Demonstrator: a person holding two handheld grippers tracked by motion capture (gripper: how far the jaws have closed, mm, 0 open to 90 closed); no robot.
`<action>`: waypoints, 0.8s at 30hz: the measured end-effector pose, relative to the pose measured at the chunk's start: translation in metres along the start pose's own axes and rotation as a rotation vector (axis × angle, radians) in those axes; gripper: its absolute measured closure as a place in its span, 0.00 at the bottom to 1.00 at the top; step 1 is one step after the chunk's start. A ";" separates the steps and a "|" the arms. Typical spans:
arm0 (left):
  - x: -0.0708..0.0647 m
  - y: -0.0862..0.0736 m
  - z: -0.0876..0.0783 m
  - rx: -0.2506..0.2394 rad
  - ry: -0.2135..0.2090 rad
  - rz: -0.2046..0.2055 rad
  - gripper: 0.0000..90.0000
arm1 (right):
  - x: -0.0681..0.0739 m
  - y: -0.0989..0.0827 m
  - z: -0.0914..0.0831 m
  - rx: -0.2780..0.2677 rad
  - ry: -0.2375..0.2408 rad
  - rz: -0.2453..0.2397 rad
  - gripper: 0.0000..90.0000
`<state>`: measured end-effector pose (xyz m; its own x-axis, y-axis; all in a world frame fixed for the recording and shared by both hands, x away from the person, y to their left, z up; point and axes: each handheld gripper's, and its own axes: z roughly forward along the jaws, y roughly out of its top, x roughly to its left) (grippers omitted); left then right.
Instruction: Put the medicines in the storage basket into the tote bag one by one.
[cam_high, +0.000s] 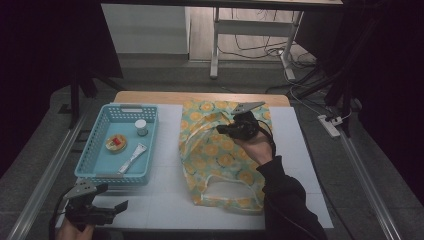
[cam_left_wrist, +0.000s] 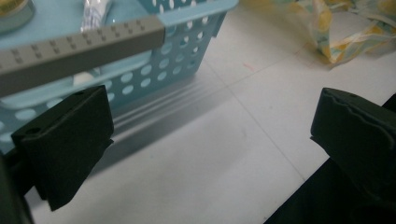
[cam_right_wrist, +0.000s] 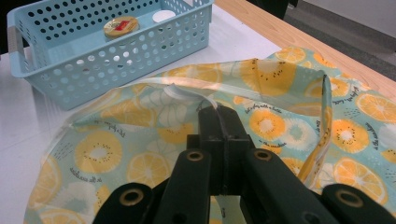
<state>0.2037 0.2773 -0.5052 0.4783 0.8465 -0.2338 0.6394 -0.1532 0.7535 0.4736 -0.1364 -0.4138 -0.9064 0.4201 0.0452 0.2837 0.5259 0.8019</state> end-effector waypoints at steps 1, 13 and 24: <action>0.000 0.002 -0.002 -0.008 0.002 0.012 0.00 | 0.000 0.000 0.000 -0.001 -0.001 -0.001 1.00; 0.003 0.018 -0.013 -0.047 0.007 0.014 0.01 | -0.001 -0.001 0.002 0.008 0.000 0.000 1.00; 0.015 0.034 -0.004 -0.021 -0.043 0.001 0.01 | -0.003 -0.003 0.002 0.009 0.004 0.012 1.00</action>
<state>0.2297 0.2870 -0.4807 0.5049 0.8235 -0.2588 0.6265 -0.1433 0.7662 0.4758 -0.1375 -0.4175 -0.9041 0.4236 0.0566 0.2970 0.5275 0.7959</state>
